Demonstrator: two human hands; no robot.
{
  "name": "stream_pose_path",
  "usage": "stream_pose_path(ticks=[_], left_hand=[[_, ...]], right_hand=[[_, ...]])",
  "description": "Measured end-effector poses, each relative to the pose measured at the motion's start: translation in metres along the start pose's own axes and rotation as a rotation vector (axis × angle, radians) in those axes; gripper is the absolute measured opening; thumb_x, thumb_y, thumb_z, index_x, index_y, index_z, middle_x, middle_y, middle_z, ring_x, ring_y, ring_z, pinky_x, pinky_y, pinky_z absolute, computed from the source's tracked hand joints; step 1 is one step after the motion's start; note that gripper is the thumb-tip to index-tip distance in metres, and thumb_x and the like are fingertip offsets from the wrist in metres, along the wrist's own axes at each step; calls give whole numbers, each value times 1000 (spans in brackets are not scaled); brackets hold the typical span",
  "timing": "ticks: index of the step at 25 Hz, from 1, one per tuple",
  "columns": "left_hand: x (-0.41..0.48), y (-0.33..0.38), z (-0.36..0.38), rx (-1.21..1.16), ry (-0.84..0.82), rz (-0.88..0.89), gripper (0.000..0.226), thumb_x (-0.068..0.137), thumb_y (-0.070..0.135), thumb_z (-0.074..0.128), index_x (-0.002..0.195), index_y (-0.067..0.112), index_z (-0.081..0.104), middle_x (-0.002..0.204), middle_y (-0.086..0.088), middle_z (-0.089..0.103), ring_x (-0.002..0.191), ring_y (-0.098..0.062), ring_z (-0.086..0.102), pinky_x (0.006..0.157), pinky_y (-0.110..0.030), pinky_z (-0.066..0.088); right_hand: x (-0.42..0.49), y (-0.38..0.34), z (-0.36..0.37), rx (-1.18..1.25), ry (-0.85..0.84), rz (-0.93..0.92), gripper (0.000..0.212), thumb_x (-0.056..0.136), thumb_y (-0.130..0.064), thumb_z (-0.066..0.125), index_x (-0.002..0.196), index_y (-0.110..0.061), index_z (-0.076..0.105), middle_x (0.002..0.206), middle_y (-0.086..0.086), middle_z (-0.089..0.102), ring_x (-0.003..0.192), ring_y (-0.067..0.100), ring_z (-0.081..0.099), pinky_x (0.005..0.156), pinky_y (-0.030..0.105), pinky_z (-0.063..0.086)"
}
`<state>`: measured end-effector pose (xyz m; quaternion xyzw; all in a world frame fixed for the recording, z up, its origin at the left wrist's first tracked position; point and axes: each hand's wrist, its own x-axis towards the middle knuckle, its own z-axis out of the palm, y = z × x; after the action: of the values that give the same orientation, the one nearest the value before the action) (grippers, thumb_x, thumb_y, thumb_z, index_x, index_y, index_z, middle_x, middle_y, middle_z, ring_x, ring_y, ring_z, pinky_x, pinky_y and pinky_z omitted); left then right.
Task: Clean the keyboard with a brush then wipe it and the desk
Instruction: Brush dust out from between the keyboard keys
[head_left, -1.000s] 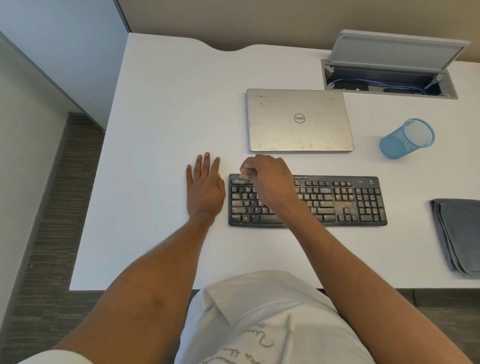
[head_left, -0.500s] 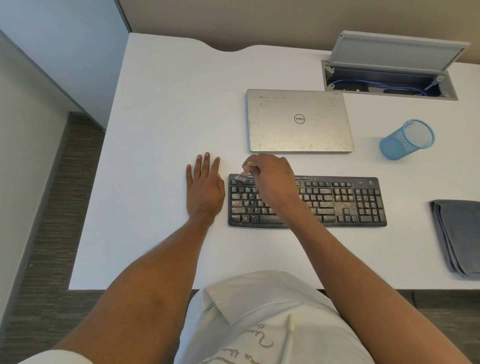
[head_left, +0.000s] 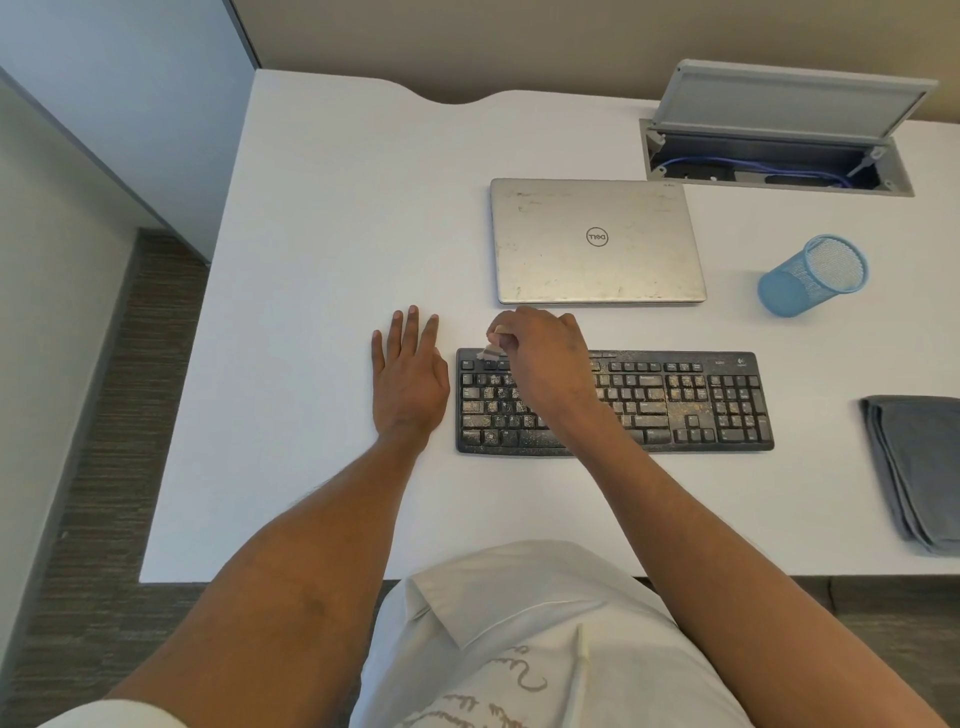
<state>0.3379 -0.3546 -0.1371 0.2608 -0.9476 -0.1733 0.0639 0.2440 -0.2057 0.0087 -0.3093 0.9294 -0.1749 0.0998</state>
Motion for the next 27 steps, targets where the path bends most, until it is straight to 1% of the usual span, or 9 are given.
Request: stream_pose_path(ticks=[3, 6, 9, 13, 18, 20, 22, 25, 27], left_hand=[[0, -1, 1, 2, 0, 3, 62, 104, 30, 20, 164, 23, 35, 176, -4, 23, 165, -22, 10, 134, -49, 4], [0, 0, 1, -4, 5, -2, 60, 105, 26, 25, 164, 22, 36, 176, -5, 24, 164, -23, 12, 134, -50, 5], [0, 0, 1, -2, 1, -6, 58, 106, 23, 31, 164, 21, 37, 176, -6, 24, 164, -23, 12, 134, -50, 5], [0, 1, 0, 2, -2, -5, 58, 106, 23, 30, 164, 22, 36, 176, -5, 24, 165, -23, 11, 134, -49, 4], [0, -1, 0, 7, -7, 4, 61, 105, 26, 23, 165, 22, 34, 176, -5, 22, 165, -22, 10, 134, -49, 3], [0, 0, -1, 8, -10, -1, 60, 106, 26, 24, 165, 22, 34, 176, -5, 21, 165, -22, 10, 134, -48, 2], [-1, 1, -2, 10, -15, -8, 59, 107, 26, 25, 165, 22, 34, 177, -5, 21, 165, -22, 9, 134, -48, 2], [-1, 2, -3, 9, -20, -12, 58, 108, 24, 27, 165, 22, 34, 177, -4, 21, 165, -21, 8, 134, -48, 2], [0, 2, -3, 7, -16, -11, 57, 108, 24, 29, 165, 22, 34, 176, -5, 21, 165, -22, 9, 134, -48, 2]], right_hand=[[2, 2, -4, -111, -17, 29, 22, 100, -9, 51, 99, -24, 68, 95, -6, 66, 90, 19, 61, 84, 33, 29], [0, 3, -4, -174, 56, 25, 20, 98, -9, 54, 98, -22, 69, 94, -5, 68, 89, 20, 61, 83, 33, 29], [0, 2, -1, -70, 129, -2, 18, 101, -15, 54, 96, -23, 70, 90, -8, 68, 85, 17, 61, 78, 30, 22], [0, 3, 2, 15, 67, -17, 20, 103, -18, 52, 99, -24, 71, 92, -8, 69, 86, 16, 63, 80, 31, 26], [-2, 9, -7, -130, 60, 41, 23, 99, -7, 51, 98, -21, 68, 92, -6, 66, 82, 18, 60, 82, 33, 31], [-1, 9, -11, -38, 118, 46, 21, 100, -9, 52, 95, -20, 68, 89, -6, 65, 76, 16, 54, 79, 31, 27], [1, 8, -9, 92, 141, 30, 20, 103, -15, 53, 96, -21, 70, 90, -7, 67, 76, 15, 54, 81, 30, 25], [0, 8, -2, 126, 71, 10, 22, 105, -19, 51, 97, -22, 71, 95, -8, 71, 84, 17, 62, 86, 33, 31], [-1, 9, -4, 115, 45, 36, 23, 104, -15, 50, 94, -20, 70, 94, -6, 71, 81, 20, 63, 89, 36, 36]])
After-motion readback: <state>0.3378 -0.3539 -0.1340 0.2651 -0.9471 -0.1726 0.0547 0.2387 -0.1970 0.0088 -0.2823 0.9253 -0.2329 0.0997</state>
